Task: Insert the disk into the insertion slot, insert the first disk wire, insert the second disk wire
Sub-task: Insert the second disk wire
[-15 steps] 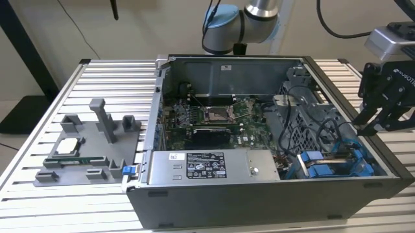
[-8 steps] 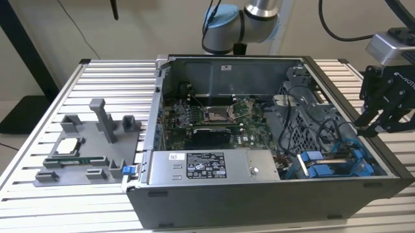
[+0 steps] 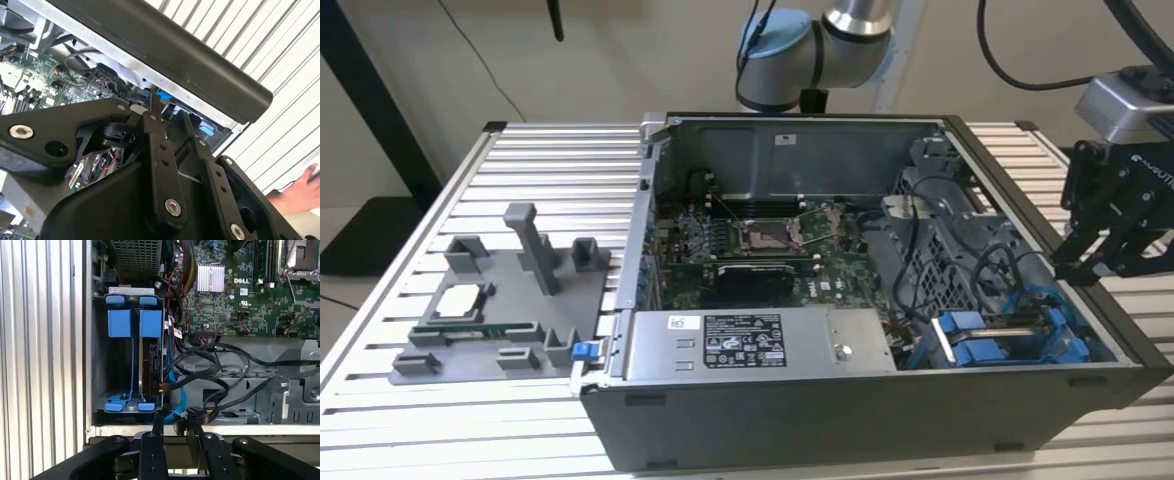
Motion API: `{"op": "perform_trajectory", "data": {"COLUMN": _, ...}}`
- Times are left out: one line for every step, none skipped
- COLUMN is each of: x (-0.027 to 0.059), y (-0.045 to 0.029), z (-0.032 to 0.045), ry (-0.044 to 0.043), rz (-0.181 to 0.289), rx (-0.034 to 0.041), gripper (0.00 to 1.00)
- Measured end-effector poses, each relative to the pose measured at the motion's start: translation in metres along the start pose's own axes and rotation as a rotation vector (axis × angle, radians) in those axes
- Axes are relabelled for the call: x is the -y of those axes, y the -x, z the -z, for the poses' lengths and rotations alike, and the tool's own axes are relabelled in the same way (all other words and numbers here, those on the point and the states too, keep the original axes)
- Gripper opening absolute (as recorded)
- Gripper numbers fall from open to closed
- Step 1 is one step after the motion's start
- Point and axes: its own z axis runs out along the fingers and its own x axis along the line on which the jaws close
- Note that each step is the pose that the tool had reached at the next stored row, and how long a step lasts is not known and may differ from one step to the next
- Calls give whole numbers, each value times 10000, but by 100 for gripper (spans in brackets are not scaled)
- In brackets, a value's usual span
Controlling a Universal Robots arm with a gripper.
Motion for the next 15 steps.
{"op": "perform_trajectory", "data": {"x": 1, "y": 0, "z": -8, "ry": 0, "rz": 4, "rx": 0, "gripper": 100}}
{"op": "perform_trajectory", "data": {"x": 1, "y": -1, "z": -14, "ry": -2, "rz": 5, "rx": -1, "gripper": 100}}
{"op": "perform_trajectory", "data": {"x": 1, "y": -1, "z": -20, "ry": -4, "rz": 6, "rx": 0, "gripper": 100}}
{"op": "perform_trajectory", "data": {"x": 1, "y": -1, "z": -25, "ry": -7, "rz": 6, "rx": 1, "gripper": 100}}
{"op": "perform_trajectory", "data": {"x": 2, "y": -1, "z": -29, "ry": -11, "rz": 7, "rx": 3, "gripper": 100}}
{"op": "perform_trajectory", "data": {"x": 1, "y": -2, "z": -29, "ry": -12, "rz": 7, "rx": 3, "gripper": 0}}
{"op": "perform_trajectory", "data": {"x": 1, "y": -2, "z": -29, "ry": -13, "rz": 6, "rx": 2, "gripper": 0}}
{"op": "perform_trajectory", "data": {"x": 1, "y": -2, "z": -29, "ry": -13, "rz": 6, "rx": 2, "gripper": 0}}
{"op": "perform_trajectory", "data": {"x": 1, "y": -2, "z": -30, "ry": -13, "rz": 6, "rx": 3, "gripper": 0}}
{"op": "perform_trajectory", "data": {"x": 1, "y": -2, "z": -31, "ry": -13, "rz": 6, "rx": 3, "gripper": 0}}
{"op": "perform_trajectory", "data": {"x": 1, "y": -2, "z": -31, "ry": -13, "rz": 6, "rx": 3, "gripper": 0}}
{"op": "perform_trajectory", "data": {"x": 1, "y": -2, "z": -32, "ry": -13, "rz": 6, "rx": 3, "gripper": 0}}
{"op": "perform_trajectory", "data": {"x": 1, "y": -2, "z": -33, "ry": -13, "rz": 6, "rx": 4, "gripper": 0}}
{"op": "perform_trajectory", "data": {"x": 1, "y": -2, "z": -33, "ry": -13, "rz": 6, "rx": 4, "gripper": 0}}
{"op": "perform_trajectory", "data": {"x": 1, "y": -2, "z": -33, "ry": -13, "rz": 6, "rx": 4, "gripper": 0}}
